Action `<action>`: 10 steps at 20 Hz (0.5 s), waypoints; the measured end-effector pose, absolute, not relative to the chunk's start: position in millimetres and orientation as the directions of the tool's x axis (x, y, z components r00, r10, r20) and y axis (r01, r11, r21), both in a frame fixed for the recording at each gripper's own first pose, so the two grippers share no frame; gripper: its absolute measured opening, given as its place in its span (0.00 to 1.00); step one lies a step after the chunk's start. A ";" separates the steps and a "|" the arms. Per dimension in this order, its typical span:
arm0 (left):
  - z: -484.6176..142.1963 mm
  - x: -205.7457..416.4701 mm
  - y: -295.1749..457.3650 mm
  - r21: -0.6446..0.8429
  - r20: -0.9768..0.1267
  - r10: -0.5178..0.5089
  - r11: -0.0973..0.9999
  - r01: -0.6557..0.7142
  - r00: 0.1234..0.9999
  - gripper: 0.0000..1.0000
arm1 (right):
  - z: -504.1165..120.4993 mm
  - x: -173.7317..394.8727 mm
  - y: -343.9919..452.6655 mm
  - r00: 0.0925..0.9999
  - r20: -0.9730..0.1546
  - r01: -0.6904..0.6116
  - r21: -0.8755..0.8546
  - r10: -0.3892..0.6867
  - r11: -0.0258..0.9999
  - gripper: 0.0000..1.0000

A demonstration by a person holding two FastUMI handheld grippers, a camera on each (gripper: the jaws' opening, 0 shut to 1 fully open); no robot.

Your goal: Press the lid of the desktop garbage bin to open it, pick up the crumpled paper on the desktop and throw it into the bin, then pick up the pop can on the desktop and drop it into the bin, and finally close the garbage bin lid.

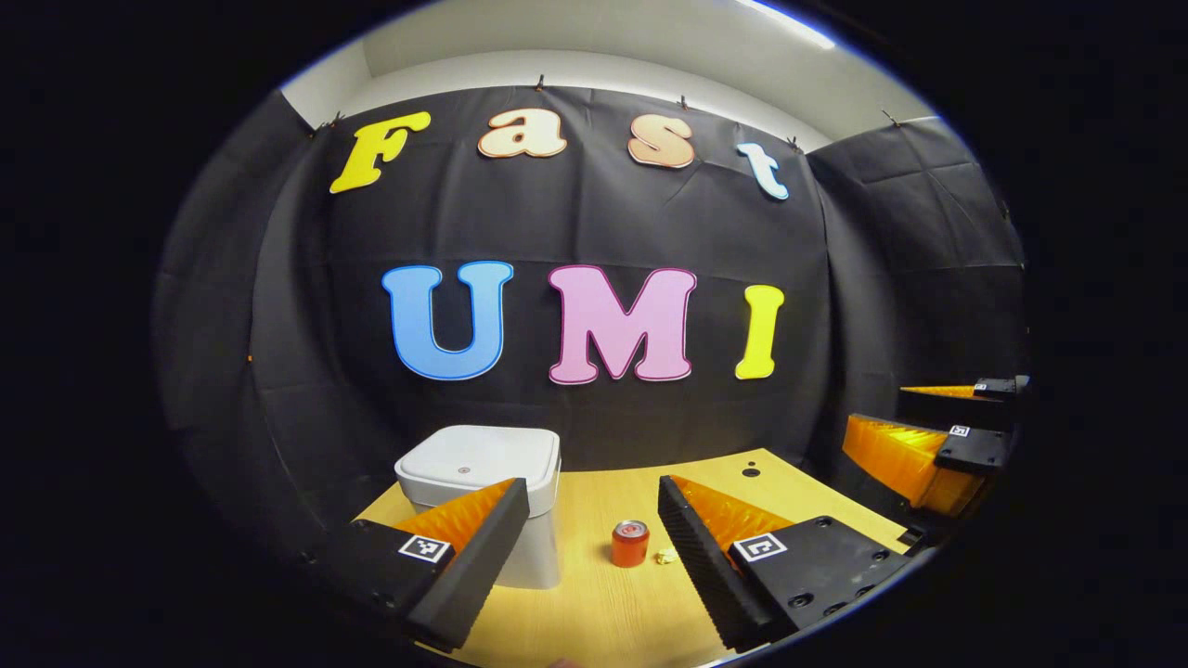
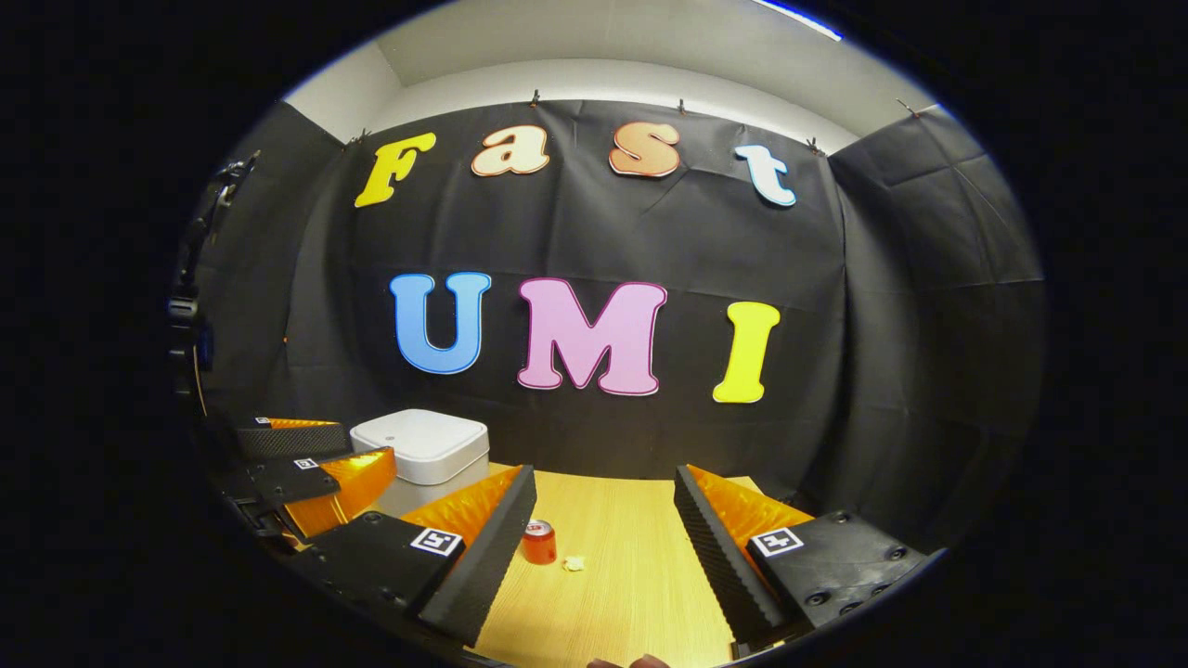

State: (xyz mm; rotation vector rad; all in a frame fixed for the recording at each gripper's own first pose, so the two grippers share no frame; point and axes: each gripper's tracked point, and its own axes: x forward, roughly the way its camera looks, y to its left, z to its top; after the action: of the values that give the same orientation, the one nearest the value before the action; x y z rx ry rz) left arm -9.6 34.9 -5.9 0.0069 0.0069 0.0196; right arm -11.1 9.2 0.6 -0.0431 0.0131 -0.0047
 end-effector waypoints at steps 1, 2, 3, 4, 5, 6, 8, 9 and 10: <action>-4.8 -10.1 39.2 0.009 -0.002 0.022 1.000 -0.022 1.000 0.95 | 2.8 -11.1 8.0 1.000 -0.005 0.011 -0.047 -0.011 0.999 0.96; -3.2 -10.7 41.6 0.008 0.000 0.022 1.000 -0.022 1.000 0.94 | 5.0 -11.8 8.2 1.000 -0.001 0.017 -0.052 -0.017 0.999 0.96; -3.8 -11.1 44.0 0.006 -0.001 0.022 1.000 -0.022 1.000 0.94 | 4.0 -11.3 8.9 1.000 0.000 0.020 -0.055 -0.020 0.998 0.96; -3.9 -11.7 46.4 0.003 -0.003 0.022 1.000 -0.022 1.000 0.94 | 3.7 -12.1 10.5 1.000 -0.004 0.022 -0.057 -0.022 0.998 0.96; -4.0 -12.2 48.3 0.000 -0.005 0.018 1.000 -0.018 1.000 0.95 | 2.3 -11.7 11.6 1.000 -0.007 0.026 -0.055 -0.026 0.998 0.97; -3.8 -12.8 49.5 -0.002 -0.005 0.014 1.000 -0.014 1.000 0.95 | 2.9 -13.5 12.2 1.000 -0.006 0.030 -0.052 -0.030 0.998 0.96; -6.2 -13.2 50.0 0.000 -0.009 -0.001 1.000 0.001 1.000 0.95 | 4.1 -15.3 15.0 0.999 -0.003 0.037 -0.048 -0.037 0.998 0.96; -7.8 -13.3 51.2 0.004 -0.008 -0.005 1.000 0.005 1.000 0.95 | 2.8 -16.3 16.7 0.999 -0.005 0.037 -0.049 -0.038 0.998 0.96; -8.0 -11.9 54.7 0.004 -0.006 -0.003 1.000 0.003 1.000 0.95 | 2.9 -18.4 17.2 0.999 -0.004 0.036 -0.053 -0.036 0.998 0.96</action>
State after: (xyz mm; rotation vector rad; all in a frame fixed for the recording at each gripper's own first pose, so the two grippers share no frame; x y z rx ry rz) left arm -11.9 54.7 -8.0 0.0042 0.0060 -0.0032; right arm -18.4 17.2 2.9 -0.0529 0.0048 -0.0359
